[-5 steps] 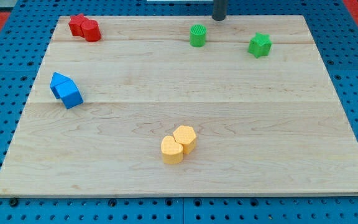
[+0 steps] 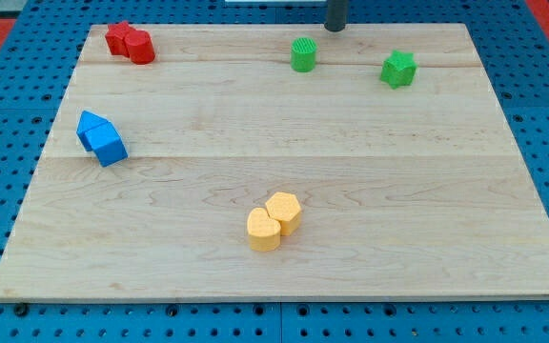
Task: Move green blocks towards center right of the board
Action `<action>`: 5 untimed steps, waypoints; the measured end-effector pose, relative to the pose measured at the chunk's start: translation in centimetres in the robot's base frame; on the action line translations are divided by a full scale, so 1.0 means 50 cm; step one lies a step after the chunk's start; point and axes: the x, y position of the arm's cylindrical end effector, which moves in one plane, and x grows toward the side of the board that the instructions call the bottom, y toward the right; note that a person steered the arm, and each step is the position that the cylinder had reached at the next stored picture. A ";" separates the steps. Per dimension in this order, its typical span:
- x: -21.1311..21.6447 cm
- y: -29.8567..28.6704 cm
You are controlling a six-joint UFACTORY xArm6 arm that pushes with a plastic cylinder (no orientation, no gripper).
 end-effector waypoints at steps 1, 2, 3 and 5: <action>-0.001 -0.001; -0.001 -0.003; 0.002 -0.004; 0.002 -0.007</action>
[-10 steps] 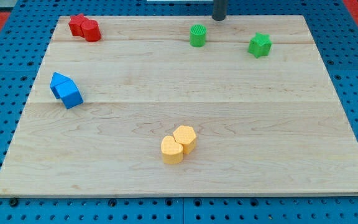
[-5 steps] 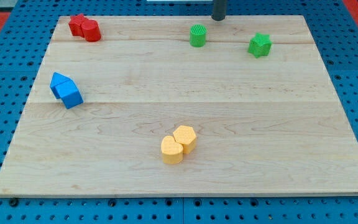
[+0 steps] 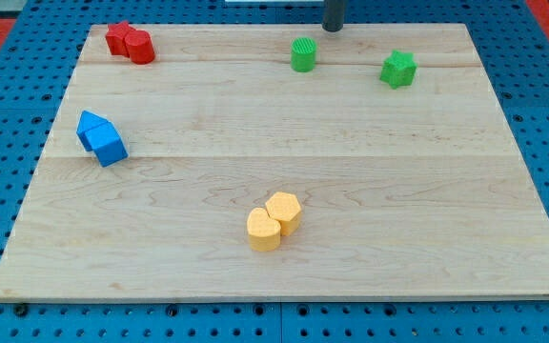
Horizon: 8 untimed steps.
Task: Move green blocks towards center right of the board
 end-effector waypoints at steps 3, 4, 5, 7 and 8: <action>-0.003 -0.007; -0.003 -0.019; -0.002 -0.134; 0.170 -0.034; 0.281 -0.003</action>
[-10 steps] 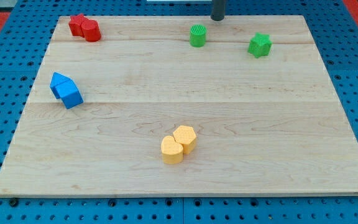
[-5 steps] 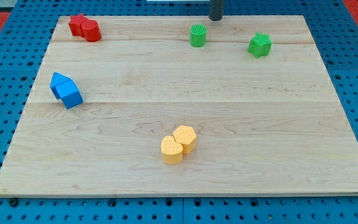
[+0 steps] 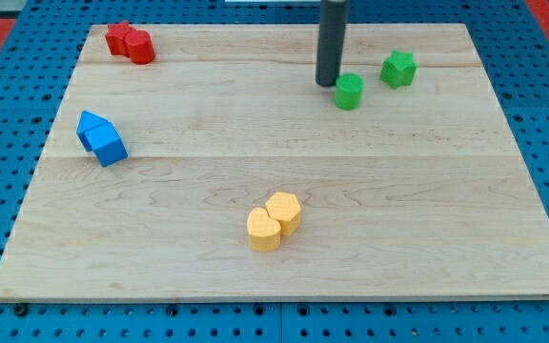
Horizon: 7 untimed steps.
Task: Move green blocks towards center right of the board
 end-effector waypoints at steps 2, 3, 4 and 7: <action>0.099 0.106; 0.010 0.023; -0.106 0.031; -0.083 0.178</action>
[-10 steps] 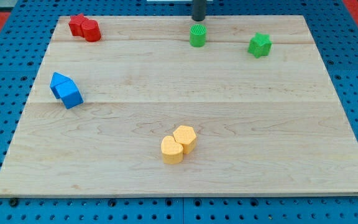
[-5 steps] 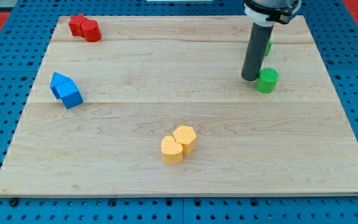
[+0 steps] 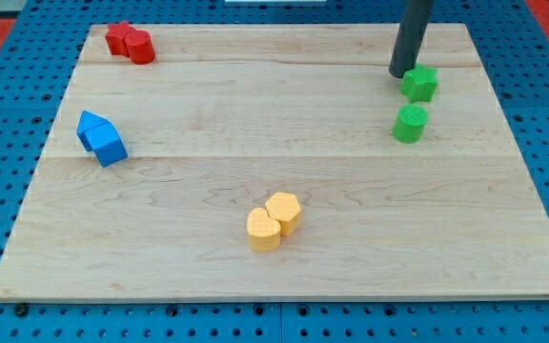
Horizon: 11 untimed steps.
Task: Move green blocks towards center right of the board
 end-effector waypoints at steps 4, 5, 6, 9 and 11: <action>0.106 0.021; 0.099 0.019; 0.091 0.019; 0.091 0.015; 0.098 -0.172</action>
